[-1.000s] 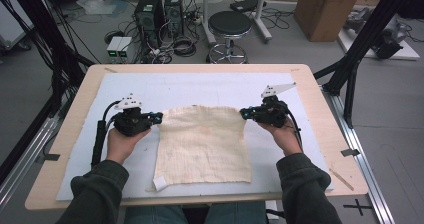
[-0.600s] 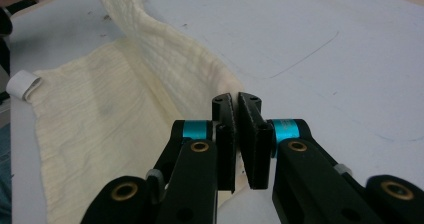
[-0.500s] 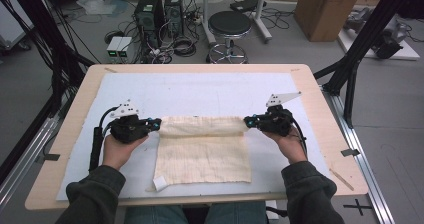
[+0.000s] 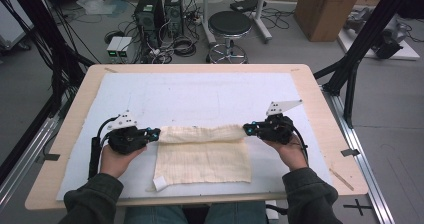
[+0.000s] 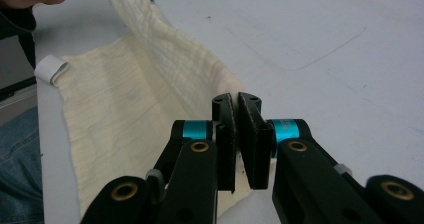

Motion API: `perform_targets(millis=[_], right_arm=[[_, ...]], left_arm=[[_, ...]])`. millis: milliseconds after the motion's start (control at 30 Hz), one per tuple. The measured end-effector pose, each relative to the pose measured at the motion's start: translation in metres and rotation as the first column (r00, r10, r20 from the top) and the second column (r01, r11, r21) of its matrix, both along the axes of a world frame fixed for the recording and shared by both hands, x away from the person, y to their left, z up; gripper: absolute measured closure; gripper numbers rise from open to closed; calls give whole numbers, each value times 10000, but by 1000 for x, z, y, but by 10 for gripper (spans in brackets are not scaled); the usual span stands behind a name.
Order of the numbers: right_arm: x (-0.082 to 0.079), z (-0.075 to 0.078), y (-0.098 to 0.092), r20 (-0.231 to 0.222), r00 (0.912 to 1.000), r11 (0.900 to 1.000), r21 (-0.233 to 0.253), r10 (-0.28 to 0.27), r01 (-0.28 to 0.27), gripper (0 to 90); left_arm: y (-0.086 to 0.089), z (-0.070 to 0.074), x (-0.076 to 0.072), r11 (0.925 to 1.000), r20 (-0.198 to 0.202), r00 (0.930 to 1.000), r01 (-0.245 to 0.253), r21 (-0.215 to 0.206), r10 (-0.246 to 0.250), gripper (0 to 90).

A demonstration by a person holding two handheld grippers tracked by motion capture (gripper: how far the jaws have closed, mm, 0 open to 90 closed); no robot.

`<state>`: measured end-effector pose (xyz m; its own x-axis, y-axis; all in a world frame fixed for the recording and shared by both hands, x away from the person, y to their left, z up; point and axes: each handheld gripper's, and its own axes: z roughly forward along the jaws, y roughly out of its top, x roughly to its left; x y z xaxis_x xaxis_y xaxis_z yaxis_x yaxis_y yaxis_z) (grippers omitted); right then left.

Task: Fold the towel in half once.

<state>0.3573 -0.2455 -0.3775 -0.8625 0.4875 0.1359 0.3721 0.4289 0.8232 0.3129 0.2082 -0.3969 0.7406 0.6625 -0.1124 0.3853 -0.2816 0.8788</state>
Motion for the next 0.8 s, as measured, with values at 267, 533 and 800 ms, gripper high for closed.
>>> perform_targets(millis=[267,533,800], right_arm=[[-12,-5,-2,23,10000,9999,-57,90,-89,856],[-22,-11,-2,79,9998,9997,-123,195,-194,856],[-33,-15,-1,13,9994,9992,-189,355,-355,856]], left_arm=[[1,-4,-10,9997,-26,9999,147,198,-147,861],[0,-8,-22,9990,-37,9995,327,314,-326,860],[1,-15,-35,9986,-96,9989,468,240,-466,858]])
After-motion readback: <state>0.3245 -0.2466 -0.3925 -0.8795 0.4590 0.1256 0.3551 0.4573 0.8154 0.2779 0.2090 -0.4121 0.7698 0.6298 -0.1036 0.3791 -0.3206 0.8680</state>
